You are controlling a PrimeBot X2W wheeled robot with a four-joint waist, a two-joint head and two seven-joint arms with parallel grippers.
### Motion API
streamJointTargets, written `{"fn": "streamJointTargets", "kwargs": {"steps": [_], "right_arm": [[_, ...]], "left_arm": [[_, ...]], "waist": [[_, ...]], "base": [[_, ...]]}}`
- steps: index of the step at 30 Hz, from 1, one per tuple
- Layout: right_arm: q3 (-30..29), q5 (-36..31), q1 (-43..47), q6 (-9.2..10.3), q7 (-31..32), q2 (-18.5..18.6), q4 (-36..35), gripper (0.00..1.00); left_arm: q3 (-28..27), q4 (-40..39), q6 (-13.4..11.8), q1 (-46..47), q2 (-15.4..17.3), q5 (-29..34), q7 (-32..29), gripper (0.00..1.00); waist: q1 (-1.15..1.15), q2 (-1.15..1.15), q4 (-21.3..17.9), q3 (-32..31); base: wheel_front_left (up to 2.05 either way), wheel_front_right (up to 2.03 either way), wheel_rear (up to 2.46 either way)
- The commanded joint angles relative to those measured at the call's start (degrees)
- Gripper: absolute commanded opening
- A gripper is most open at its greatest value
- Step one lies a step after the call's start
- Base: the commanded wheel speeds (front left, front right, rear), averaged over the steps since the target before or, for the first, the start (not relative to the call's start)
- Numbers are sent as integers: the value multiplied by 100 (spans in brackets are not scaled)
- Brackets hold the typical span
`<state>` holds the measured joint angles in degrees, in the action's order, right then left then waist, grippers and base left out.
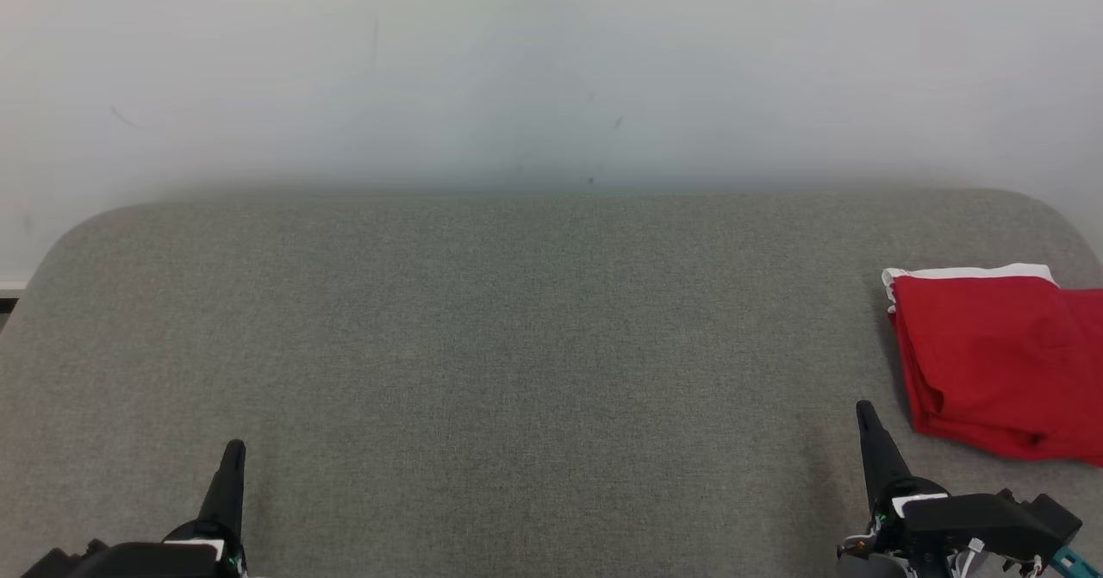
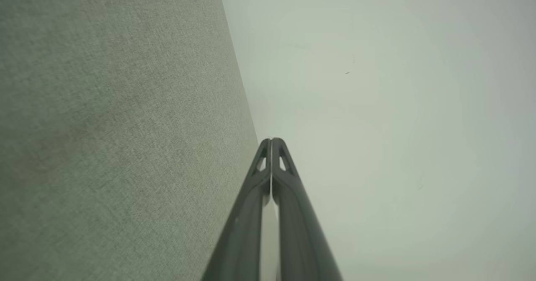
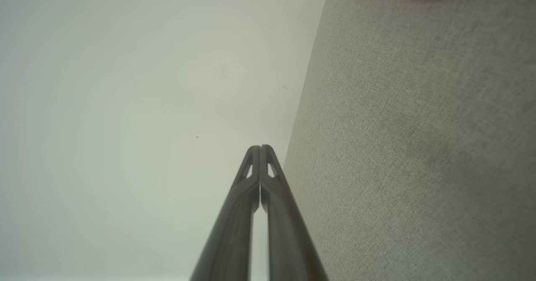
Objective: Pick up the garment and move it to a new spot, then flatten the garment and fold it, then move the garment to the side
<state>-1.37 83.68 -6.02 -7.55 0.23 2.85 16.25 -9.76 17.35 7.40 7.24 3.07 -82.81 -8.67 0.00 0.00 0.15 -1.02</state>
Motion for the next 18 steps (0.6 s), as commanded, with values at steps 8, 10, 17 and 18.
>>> {"fn": "streamJointTargets", "kwargs": {"steps": [8, 10, 17, 18], "right_arm": [[-45, 429, -126, 10, 71, 4, -47, 0], [-48, 507, -146, 11, 78, 4, -55, 0], [-70, 764, -202, 11, 126, 4, -74, 0], [-76, 803, -207, 11, 129, 4, -79, 0]], "left_arm": [[-100, 7, 14, 171, -14, -398, -135, 0], [-112, 12, 14, 195, -14, -474, -167, 0], [-157, 30, 15, 267, -20, -707, -246, 0], [-166, 32, 16, 266, -22, -735, -261, 0]], "waist": [[0, 0, -6, 52], [0, 0, -7, 63], [0, 0, -12, 104], [0, 0, -12, 110]], "base": [[0, 0, 0], [0, 0, 0], [0, 0, 0], [0, 0, 0]]}}
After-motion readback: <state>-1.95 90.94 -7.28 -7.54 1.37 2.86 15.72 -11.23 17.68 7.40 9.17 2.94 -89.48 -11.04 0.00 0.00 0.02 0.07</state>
